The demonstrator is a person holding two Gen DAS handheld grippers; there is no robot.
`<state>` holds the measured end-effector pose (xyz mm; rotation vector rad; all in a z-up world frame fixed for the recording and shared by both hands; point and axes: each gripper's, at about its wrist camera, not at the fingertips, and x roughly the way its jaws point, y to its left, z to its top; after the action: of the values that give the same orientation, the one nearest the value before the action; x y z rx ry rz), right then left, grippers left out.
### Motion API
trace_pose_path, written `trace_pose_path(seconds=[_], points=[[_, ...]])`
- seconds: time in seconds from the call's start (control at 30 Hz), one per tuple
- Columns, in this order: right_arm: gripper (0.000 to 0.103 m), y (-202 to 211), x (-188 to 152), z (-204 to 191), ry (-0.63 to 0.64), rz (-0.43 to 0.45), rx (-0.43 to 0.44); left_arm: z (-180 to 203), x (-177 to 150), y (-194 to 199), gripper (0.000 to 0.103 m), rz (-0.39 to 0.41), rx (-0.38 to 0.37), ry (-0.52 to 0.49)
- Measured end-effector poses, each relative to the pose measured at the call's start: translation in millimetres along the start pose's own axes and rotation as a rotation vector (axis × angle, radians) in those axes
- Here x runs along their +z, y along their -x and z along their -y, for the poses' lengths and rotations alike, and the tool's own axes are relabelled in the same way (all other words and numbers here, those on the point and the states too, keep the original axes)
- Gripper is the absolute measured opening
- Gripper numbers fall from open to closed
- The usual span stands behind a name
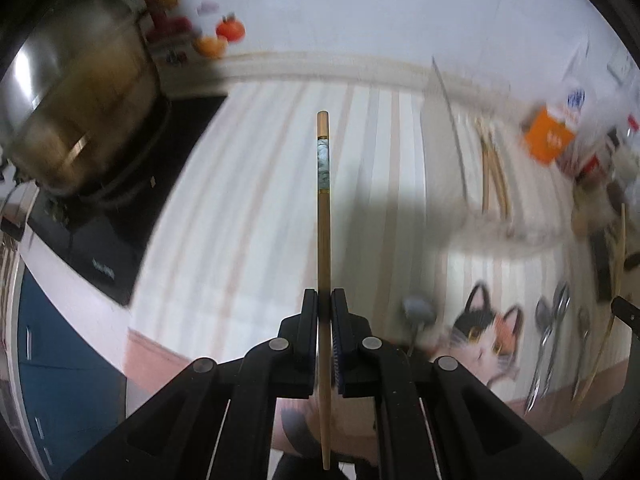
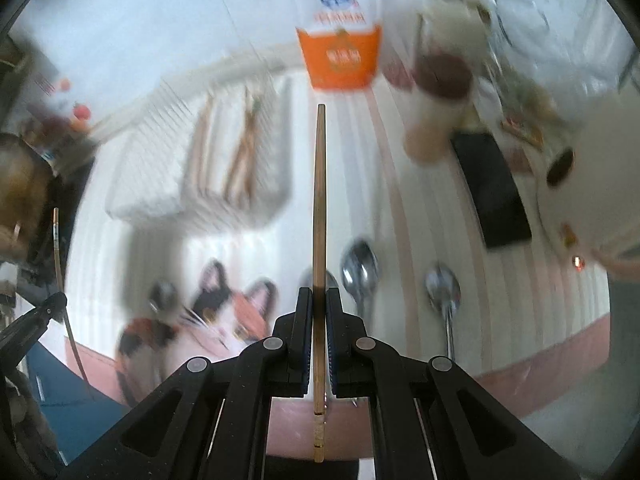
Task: Organize utensils
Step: 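Carry both chopsticks into the clear basket and open both tools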
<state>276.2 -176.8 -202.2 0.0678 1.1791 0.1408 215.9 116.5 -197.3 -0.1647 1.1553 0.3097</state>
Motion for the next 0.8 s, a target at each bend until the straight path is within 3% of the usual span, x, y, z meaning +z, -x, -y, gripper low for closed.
trace_pose_path(seconds=[0.23,0.3,0.47,0.6,0.8], points=[[0.007,28,74,-36,0.032,0.111,0.085,17,78,43,0.004,0.129,-0.066,-0.019],[0.007,31,99,-45,0.034,0.128,0.127,29,103,48,0.004,0.135,-0.129,-0.023],[0.007,8,153,-55,-0.011,0.062,0.262,57,149,29,0.004,0.054,-0.290,-0.007],[0.007,-30,178,-58,-0.039,-0.013,0.293,75,180,-7,0.004,-0.053,-0.409,0.029],[0.007,-88,187,-55,-0.052,-0.117,0.273,100,195,-58,0.004,-0.162,-0.397,0.000]])
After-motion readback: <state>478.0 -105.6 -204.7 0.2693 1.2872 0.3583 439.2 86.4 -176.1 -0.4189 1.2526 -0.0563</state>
